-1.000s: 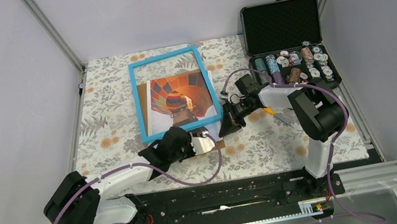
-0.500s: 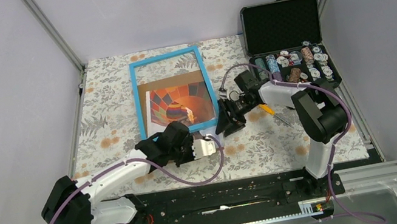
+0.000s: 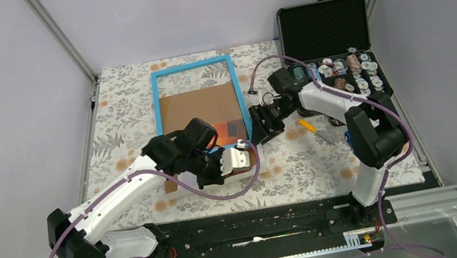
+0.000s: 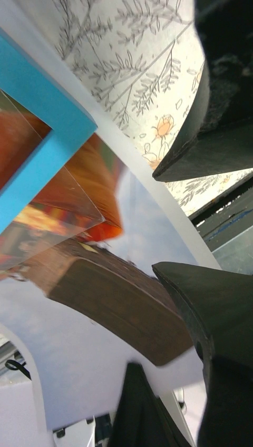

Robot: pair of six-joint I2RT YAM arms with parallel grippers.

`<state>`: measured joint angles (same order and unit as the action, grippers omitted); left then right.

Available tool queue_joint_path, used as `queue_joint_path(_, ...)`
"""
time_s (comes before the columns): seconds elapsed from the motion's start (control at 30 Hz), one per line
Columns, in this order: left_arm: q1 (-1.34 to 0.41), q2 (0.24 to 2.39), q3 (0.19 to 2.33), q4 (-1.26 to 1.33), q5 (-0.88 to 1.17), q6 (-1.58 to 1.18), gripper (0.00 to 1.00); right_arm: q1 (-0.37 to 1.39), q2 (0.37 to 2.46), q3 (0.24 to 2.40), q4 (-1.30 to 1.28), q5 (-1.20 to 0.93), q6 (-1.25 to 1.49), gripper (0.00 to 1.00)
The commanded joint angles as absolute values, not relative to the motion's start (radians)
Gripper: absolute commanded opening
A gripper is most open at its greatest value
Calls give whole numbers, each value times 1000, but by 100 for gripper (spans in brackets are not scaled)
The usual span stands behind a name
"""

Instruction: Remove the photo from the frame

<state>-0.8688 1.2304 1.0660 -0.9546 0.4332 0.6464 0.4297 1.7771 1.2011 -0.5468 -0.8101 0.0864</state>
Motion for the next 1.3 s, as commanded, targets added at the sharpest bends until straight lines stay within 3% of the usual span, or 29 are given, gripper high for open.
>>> queue_joint_path(0.0, -874, 1208, 1231, -1129, 528, 659, 0, 405, 1743, 1286, -592, -744, 24, 66)
queue_joint_path(0.5, -872, 1221, 1778, -1407, 466, 521, 0, 307, 1745, 1415, -724, -698, -70, 73)
queue_joint_path(0.63, -872, 1231, 1959, -1457, 403, 523, 0, 301, 1732, 1429, -738, -667, -72, 88)
queue_joint_path(0.77, -871, 1235, 2088, -1448, 267, 532, 0, 299, 1721, 1449, -749, -637, -73, 92)
queue_joint_path(0.9, -873, 1267, 2164, -1383, 133, 495, 0, 296, 1725, 1471, -756, -610, -77, 92)
queue_joint_path(1.17, -856, 1360, 2122, -1060, -402, 586, 0, 266, 1762, 1497, -757, -605, -54, 92)
queue_joint_path(1.27, -731, 1399, 2085, -909, -426, 673, 0, 245, 1780, 1505, -756, -617, -37, 93)
